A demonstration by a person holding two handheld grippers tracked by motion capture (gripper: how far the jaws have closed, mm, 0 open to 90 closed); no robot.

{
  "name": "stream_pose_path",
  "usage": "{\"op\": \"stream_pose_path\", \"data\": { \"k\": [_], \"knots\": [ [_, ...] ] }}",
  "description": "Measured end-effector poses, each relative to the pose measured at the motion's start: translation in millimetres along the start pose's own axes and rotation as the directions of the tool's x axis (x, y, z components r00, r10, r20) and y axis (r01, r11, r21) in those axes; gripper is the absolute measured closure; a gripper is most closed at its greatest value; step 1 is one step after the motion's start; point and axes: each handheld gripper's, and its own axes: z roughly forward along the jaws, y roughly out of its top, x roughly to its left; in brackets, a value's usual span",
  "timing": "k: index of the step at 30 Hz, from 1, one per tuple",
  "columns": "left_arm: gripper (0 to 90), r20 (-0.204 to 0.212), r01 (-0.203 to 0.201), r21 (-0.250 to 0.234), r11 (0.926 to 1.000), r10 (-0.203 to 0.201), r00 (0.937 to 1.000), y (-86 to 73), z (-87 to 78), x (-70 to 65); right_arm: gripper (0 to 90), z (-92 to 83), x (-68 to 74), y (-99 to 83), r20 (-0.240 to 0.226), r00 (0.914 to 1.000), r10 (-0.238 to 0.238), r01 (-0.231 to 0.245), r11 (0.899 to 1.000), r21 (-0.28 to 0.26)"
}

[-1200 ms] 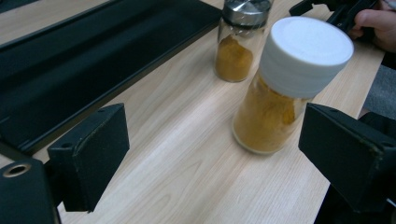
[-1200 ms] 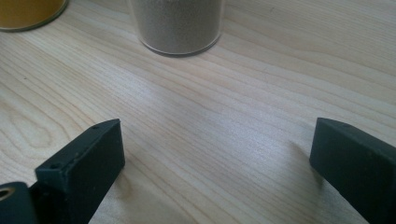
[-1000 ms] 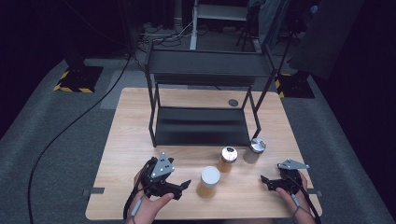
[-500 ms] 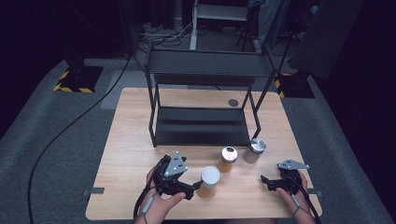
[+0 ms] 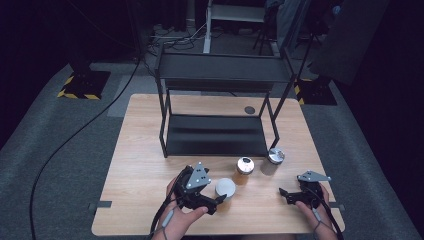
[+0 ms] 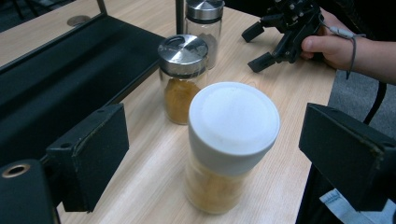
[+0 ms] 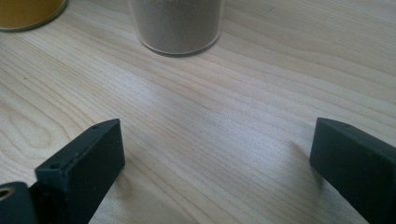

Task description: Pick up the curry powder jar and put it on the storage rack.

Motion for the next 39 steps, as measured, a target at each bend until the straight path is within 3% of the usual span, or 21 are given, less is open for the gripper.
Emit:
{"op": "stream_pose_path", "data": {
  "k": [21,39],
  "knots": [
    [8.5,0.04,-0.02,0.011,0.9997,0.019,0.999,8.6,26.0,-2.3,3.2,0.0,0.1,-0.1,0.001,1.0,0.001,-0.001,1.0,-0.001],
    [17.8,0.052,-0.041,0.051,0.9978,0.038,0.9979,1.0,51.3,0.3,3.1,-0.2,1.2,-0.3,0.005,1.0,0.005,-0.005,1.0,-0.001]
  ]
}}
